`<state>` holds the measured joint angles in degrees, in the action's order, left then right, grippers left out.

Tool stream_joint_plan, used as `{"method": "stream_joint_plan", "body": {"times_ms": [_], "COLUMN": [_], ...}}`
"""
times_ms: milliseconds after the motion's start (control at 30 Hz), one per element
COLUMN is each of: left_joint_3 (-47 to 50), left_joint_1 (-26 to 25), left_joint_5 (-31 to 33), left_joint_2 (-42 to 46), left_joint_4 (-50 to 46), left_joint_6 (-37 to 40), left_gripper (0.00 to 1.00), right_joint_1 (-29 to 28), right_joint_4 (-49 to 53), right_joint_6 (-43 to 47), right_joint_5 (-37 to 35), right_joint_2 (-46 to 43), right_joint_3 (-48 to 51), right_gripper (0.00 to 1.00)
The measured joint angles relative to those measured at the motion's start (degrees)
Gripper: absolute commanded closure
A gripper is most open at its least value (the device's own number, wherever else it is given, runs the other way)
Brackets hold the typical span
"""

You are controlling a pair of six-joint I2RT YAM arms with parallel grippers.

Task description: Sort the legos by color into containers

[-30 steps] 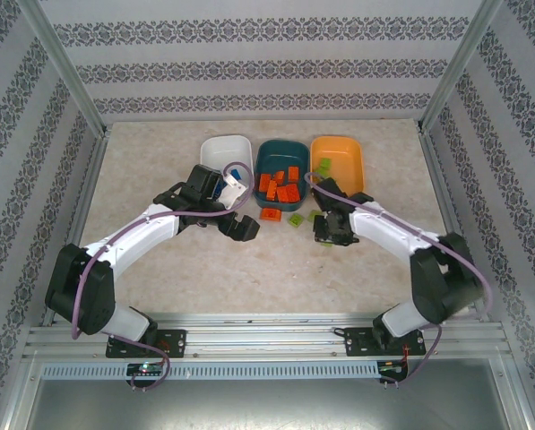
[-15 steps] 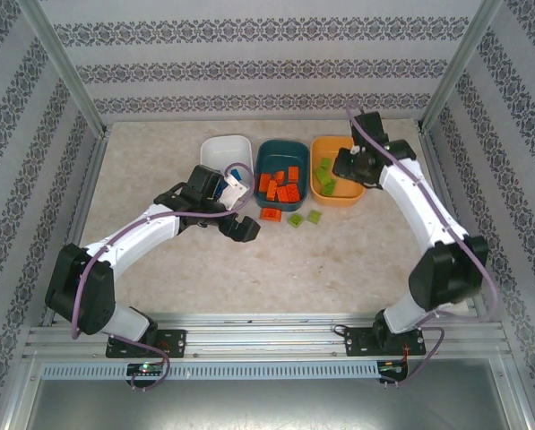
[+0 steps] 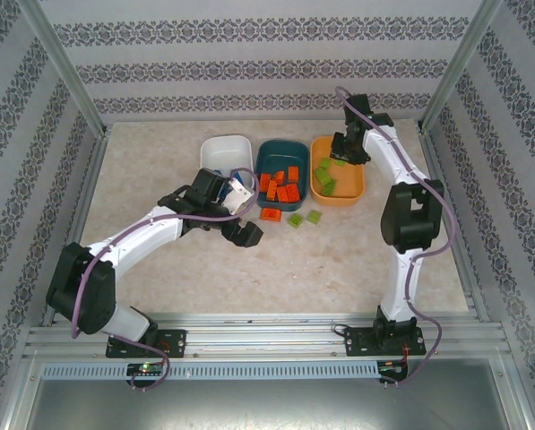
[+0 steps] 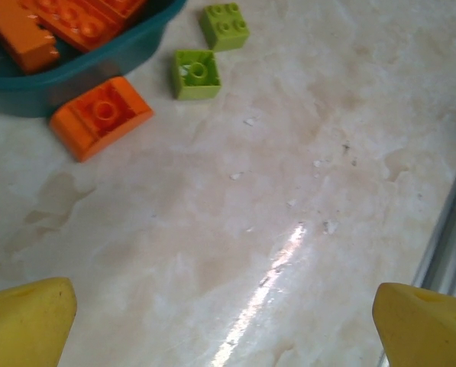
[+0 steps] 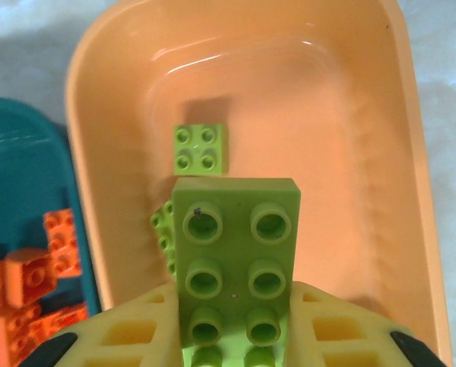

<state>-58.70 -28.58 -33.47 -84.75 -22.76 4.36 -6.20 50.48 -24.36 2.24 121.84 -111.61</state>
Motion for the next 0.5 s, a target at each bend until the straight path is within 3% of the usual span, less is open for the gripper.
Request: {"method": "stream_joint_plan", "body": {"times_ms": [233, 500], "left_joint_3": [1.0, 1.2], "left_joint_1": [-0.7, -0.7], "left_joint_5": [-3.2, -3.4], "left_joint_2": [-0.2, -0.2], "left_joint_4": [1.4, 1.4], "left_joint_6": [0.0, 0.0], "left_gripper": [0.0, 0.0], "right_joint_1": [1.2, 1.2], "right_joint_4": [1.4, 0.6], "right_joint_6": [0.8, 0.8], "right_joint_5": [0.0, 0.2], "right_joint_2": [6.6, 7.5], "right_joint_3": [-2.0, 0.7], "right_gripper": [0.71, 0.69]}}
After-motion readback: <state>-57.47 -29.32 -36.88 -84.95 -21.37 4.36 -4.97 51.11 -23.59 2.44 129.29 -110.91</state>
